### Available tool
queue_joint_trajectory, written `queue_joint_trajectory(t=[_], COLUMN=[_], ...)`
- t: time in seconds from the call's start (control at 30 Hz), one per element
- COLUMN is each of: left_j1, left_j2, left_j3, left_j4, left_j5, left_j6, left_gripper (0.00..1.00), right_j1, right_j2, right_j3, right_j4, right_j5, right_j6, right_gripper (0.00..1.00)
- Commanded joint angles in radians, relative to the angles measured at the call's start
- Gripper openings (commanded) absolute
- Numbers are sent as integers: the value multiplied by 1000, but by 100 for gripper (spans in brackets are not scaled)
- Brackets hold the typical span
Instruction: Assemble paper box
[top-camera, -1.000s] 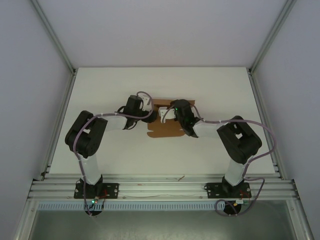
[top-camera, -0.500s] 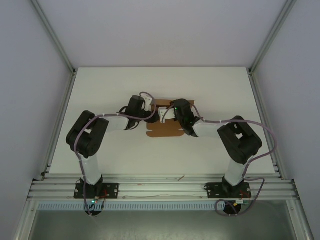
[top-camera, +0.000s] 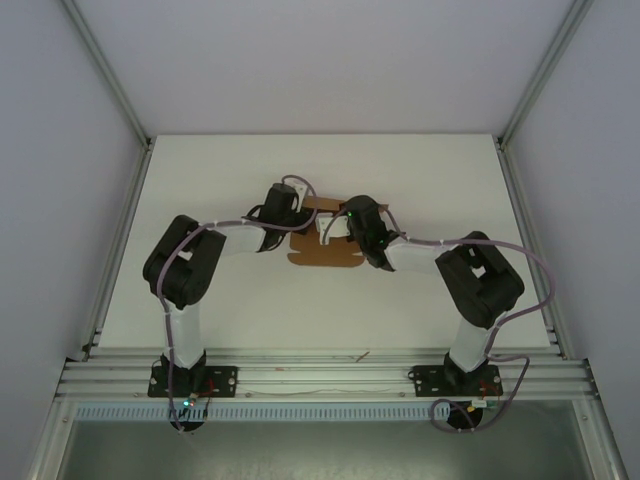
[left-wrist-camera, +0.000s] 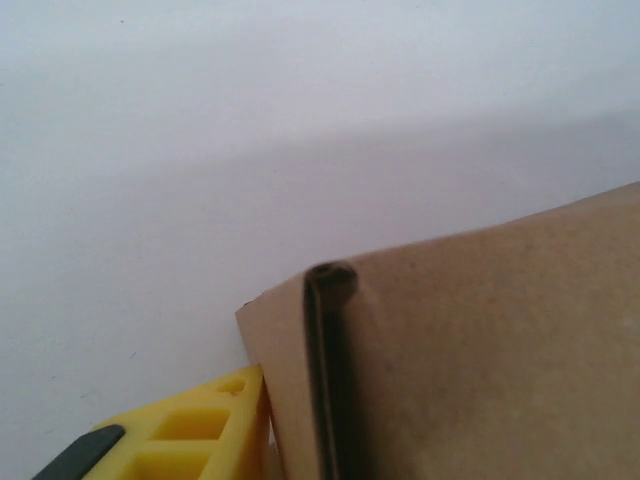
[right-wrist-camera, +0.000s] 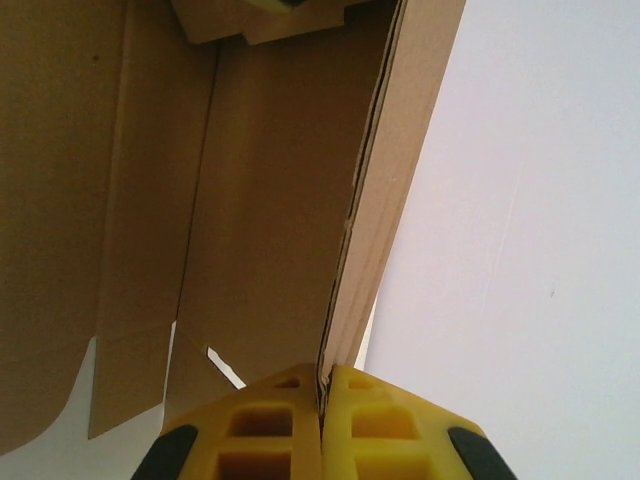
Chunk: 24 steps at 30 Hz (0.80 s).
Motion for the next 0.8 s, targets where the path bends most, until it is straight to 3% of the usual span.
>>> queue_joint_trajectory(t=[0.0, 0.27, 0.33, 0.4, 0.47, 0.53, 0.67, 0.77], left_j1=[-2, -5, -6, -6, -5, -5, 2, 20], left_j2=[-1, 46, 57, 50, 27, -3, -73, -129], left_j3=[36, 122, 134, 120, 80, 40, -14, -68], left_j4=[32, -69, -97, -97, -75, -51, -59, -16], left_j5=[-134, -283, -293, -265, -224, -194, -131, -30], left_j6=[-35, -167, -188, -185, -182, -177, -168, -203], left_gripper=[28, 0, 0, 0, 0, 0, 0, 0], right_j1=[12, 12, 11, 5, -10, -28, -70, -140], right_j2=[21, -1, 3, 2, -20, -68, -216, -337], right_j3=[-13, 88, 123, 159, 174, 161, 140, 118], right_j4=[-214, -349, -375, -388, -376, -320, -314, -317], right_j5=[-82, -41, -15, 16, 36, 36, -4, -49], right_j6=[34, 137, 193, 271, 353, 434, 613, 869], right_gripper=[0, 0, 3, 29, 60, 100, 100, 100])
